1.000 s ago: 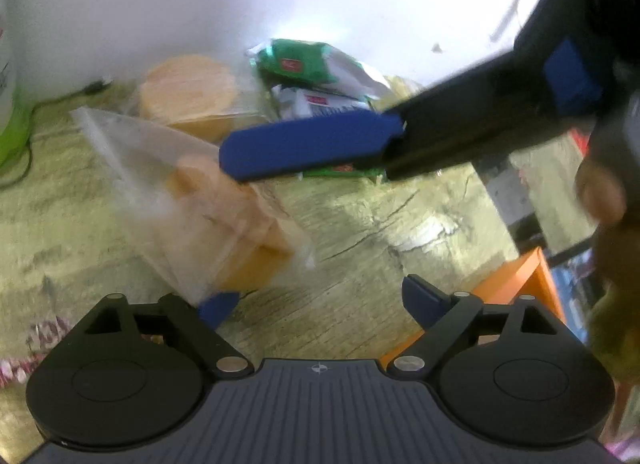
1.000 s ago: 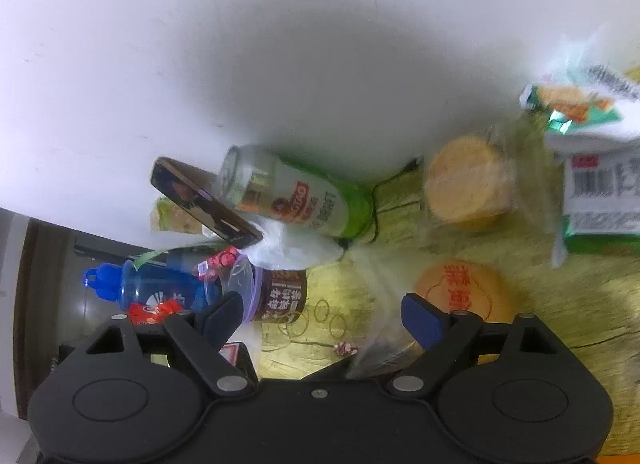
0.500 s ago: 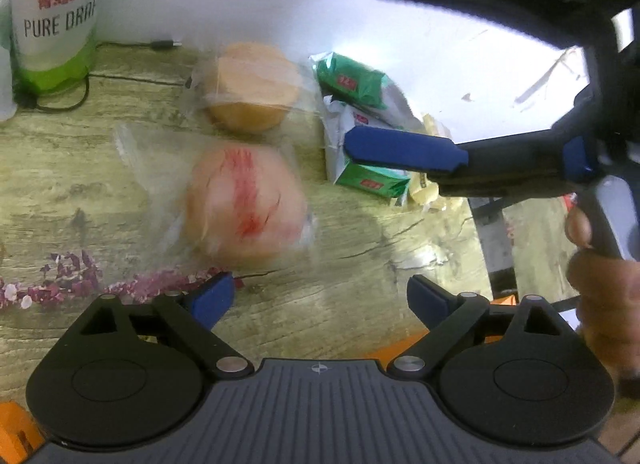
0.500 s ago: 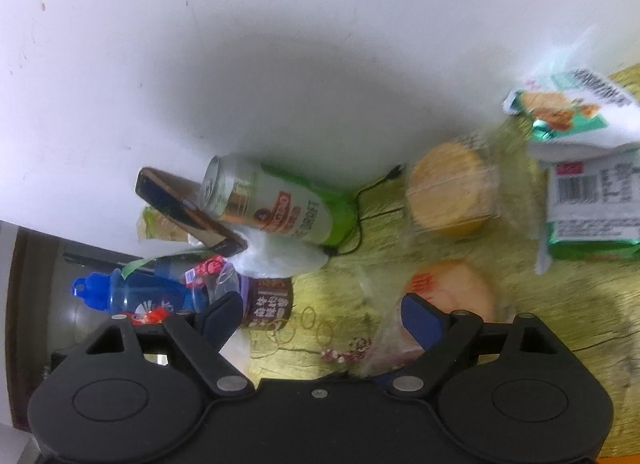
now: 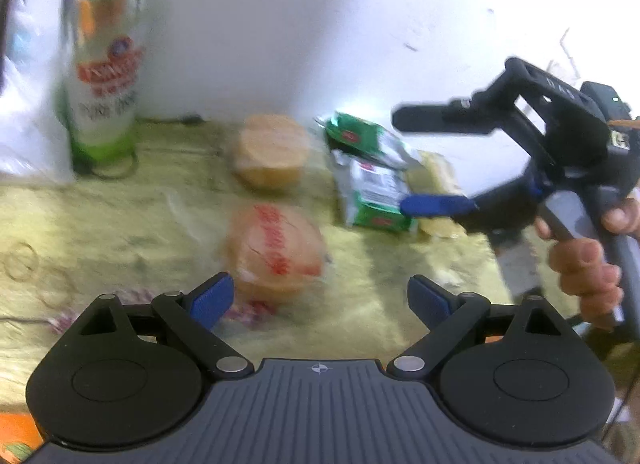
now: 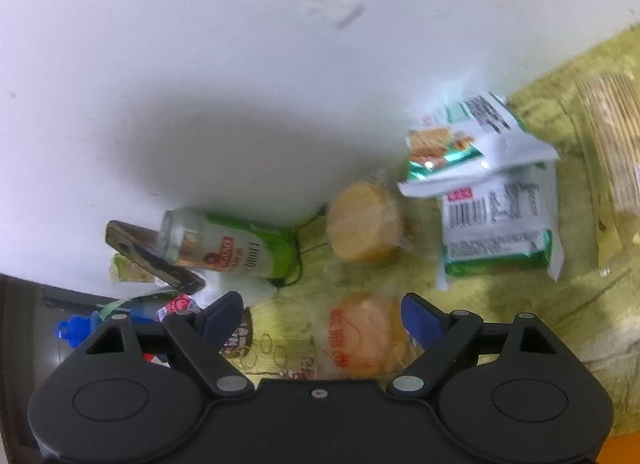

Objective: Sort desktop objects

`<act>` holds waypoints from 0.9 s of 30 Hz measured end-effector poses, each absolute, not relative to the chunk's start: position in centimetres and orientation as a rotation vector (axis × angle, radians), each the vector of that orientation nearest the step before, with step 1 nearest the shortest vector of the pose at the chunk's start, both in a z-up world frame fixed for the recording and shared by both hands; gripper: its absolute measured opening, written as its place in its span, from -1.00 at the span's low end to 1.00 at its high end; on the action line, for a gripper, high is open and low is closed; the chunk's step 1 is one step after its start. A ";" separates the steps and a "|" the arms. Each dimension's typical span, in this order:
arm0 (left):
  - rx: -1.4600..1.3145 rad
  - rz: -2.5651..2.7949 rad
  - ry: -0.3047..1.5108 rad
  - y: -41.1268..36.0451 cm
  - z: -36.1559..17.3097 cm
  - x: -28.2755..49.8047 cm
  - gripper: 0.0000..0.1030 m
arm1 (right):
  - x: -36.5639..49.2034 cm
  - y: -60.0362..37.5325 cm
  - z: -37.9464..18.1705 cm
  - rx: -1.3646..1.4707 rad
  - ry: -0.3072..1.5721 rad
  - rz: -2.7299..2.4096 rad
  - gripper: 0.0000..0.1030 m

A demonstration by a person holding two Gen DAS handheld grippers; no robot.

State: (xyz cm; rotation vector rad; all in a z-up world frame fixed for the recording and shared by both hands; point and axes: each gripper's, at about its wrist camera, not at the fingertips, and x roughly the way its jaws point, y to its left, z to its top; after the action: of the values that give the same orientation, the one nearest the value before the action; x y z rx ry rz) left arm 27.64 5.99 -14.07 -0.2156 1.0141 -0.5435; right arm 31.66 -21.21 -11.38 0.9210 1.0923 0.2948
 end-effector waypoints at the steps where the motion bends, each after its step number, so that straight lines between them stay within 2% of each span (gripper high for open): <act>1: -0.201 -0.531 1.011 6.1 -14.2 27.8 0.83 | 31.7 -21.1 -11.7 0.923 1.103 0.291 0.68; 13: -0.163 -0.478 1.042 6.4 -17.4 29.8 0.84 | 32.2 -19.0 -14.0 0.914 1.215 0.258 0.68; 20: -0.135 -0.488 1.031 6.3 -16.0 28.3 0.84 | 33.6 -17.5 -13.3 0.843 1.199 0.288 0.68; 27: -0.176 -0.584 1.068 6.3 -15.6 27.2 0.83 | 35.9 -14.7 -11.8 0.635 1.159 0.426 0.68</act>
State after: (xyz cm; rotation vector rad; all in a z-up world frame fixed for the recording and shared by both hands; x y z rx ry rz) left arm 27.18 6.28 -15.60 -0.1761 1.0677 -0.5842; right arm 35.88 -14.68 -11.82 0.6347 1.1587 0.4263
